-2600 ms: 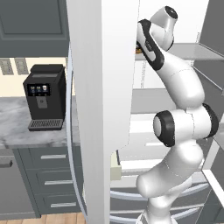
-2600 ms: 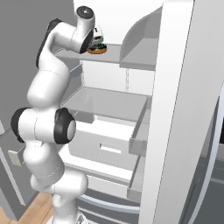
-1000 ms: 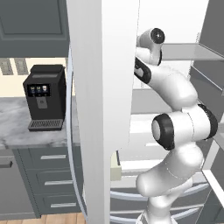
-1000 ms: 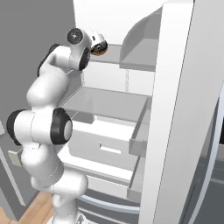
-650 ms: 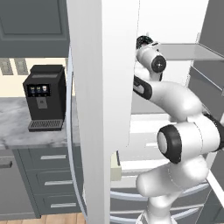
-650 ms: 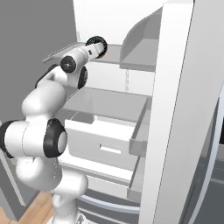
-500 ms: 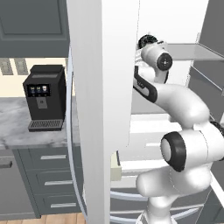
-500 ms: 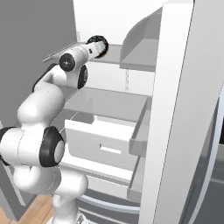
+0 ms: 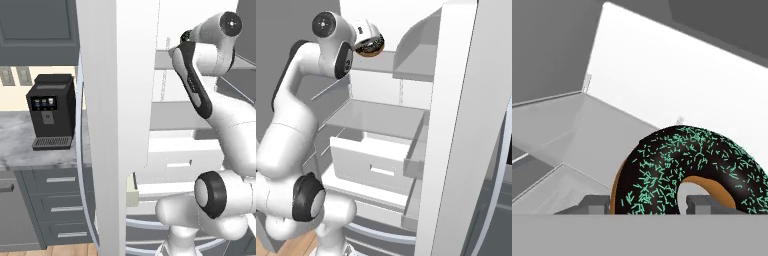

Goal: Take the donuts from the fridge and place them on the empty tray on the dining counter.

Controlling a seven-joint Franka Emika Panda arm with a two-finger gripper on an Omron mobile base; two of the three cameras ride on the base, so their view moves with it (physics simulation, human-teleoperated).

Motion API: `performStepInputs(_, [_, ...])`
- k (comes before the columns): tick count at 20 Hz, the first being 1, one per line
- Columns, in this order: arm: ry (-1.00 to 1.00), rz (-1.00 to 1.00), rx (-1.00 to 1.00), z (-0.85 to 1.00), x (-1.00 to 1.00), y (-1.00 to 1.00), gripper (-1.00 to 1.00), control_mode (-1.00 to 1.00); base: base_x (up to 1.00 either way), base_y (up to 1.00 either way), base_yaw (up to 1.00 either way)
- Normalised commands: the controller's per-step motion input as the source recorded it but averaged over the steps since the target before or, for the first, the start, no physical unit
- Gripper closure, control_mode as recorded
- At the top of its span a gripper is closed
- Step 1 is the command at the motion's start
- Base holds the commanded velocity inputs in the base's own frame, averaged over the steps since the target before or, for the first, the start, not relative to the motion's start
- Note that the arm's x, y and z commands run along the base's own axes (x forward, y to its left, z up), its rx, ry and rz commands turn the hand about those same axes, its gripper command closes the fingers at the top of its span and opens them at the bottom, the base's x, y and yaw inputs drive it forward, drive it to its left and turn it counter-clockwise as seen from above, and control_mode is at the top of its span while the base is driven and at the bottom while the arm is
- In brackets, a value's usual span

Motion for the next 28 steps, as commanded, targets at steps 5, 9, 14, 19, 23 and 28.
performStepInputs(5, [-0.08,0.12,0.0,-0.87,-1.0,-0.05,1.0,-1.0,0.0,0.0,0.0])
performStepInputs(9, [-0.06,0.1,0.0,-0.96,-1.0,0.01,1.0,-1.0,0.0,0.0,0.0])
performStepInputs(14, [0.13,0.0,-0.02,-0.64,-0.61,0.12,1.0,-1.0,0.0,0.0,0.0])
performStepInputs(19, [0.17,0.0,-0.01,-0.38,-0.04,0.03,1.0,-1.0,0.0,0.0,0.0])
performStepInputs(23, [0.0,0.0,0.0,0.0,0.0,0.0,1.0,1.0,-0.19,0.0,0.0])
performStepInputs(28, [0.0,0.0,0.0,0.0,0.0,0.0,1.0,1.0,-0.99,-0.14,0.06])
